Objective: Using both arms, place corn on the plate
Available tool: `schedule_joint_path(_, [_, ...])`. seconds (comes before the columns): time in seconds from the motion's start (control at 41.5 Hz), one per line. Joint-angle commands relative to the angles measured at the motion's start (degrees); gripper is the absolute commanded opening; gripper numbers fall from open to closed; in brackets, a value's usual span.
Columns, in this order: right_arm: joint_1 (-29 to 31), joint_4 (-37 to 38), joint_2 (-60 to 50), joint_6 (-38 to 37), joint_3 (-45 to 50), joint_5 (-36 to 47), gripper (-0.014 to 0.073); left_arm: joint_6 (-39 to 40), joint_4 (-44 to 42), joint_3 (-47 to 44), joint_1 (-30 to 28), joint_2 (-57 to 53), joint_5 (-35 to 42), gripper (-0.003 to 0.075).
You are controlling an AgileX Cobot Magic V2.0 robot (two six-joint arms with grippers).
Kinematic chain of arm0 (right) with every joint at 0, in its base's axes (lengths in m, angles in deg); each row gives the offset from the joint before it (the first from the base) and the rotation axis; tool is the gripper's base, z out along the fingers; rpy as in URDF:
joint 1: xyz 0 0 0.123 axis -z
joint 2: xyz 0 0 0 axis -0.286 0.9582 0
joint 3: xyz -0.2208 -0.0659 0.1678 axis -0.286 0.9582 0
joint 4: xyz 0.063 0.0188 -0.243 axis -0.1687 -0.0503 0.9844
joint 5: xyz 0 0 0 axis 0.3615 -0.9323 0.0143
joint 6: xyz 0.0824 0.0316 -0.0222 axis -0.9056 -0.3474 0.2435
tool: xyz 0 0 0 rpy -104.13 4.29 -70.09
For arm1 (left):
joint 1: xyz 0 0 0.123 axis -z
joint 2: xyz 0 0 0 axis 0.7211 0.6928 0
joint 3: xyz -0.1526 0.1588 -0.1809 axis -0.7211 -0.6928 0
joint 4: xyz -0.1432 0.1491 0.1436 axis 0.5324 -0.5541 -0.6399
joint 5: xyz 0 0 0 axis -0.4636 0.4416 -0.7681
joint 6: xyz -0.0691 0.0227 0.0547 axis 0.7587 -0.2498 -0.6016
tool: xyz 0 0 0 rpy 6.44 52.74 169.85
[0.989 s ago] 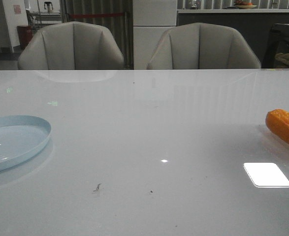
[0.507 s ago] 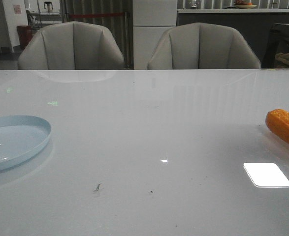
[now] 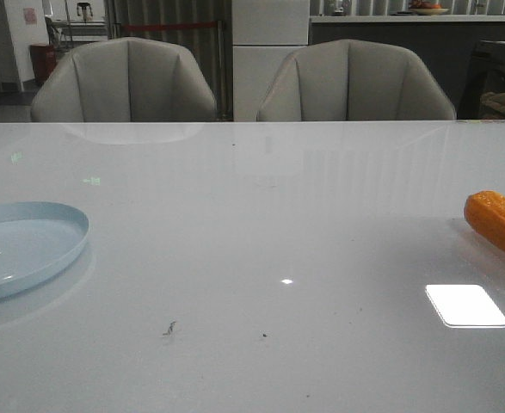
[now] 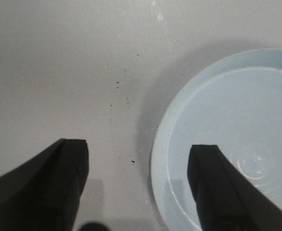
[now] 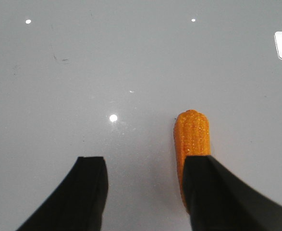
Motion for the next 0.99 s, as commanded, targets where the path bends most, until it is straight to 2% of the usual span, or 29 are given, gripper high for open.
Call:
schedule_joint_path(0.0, [0.1, -0.2, -0.8, 0.0, -2.1, 3.9, 0.0468, 0.7, 2.2, 2.8, -0.1, 0.6, -1.1, 0.0496])
schedule_joint_path(0.241, [0.1, -0.2, -0.8, 0.0, -2.1, 3.9, 0.0468, 0.7, 3.9, 2.8, -0.1, 5.5, -1.4, 0.0496])
schedule_joint_path(0.507, [0.1, -0.2, -0.8, 0.0, -2.1, 3.9, 0.0468, 0.7, 3.9, 2.8, -0.1, 6.0, -0.8, 0.0482])
schedule_joint_path(0.82, [0.1, -0.2, -0.8, 0.0, -2.1, 4.0, 0.0468, 0.7, 5.4, 2.8, 0.0, 8.7, -3.0, 0.0293])
schedule_joint_path(0.965, [0.1, -0.2, -0.8, 0.0, -2.1, 4.0, 0.0468, 0.7, 5.7, 2.8, 0.0, 8.7, -3.4, 0.0104])
